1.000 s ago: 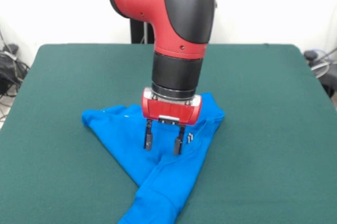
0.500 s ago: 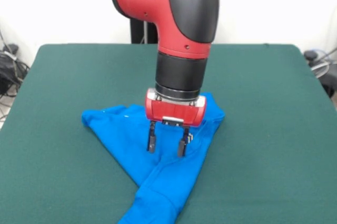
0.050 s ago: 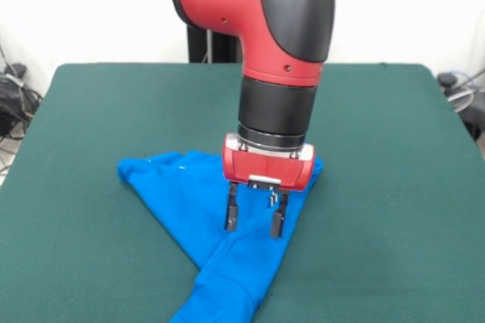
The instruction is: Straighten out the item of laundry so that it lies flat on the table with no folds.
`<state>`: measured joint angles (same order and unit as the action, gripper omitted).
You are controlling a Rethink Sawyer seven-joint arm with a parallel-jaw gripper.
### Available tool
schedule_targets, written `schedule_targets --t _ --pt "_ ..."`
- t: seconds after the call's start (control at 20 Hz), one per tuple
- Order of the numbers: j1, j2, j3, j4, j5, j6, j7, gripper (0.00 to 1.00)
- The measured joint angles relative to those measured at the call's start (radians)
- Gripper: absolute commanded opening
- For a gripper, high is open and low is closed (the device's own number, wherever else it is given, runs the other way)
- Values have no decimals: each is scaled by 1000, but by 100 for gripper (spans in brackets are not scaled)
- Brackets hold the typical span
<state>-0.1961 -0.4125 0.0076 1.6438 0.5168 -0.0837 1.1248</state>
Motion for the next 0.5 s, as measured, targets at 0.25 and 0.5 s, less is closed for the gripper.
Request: schedule_targets --t 0.25,0.5 --pt "0 0 0 -6 3 0 0 100" --pt "-9 0 0 -6 2 0 0 100"
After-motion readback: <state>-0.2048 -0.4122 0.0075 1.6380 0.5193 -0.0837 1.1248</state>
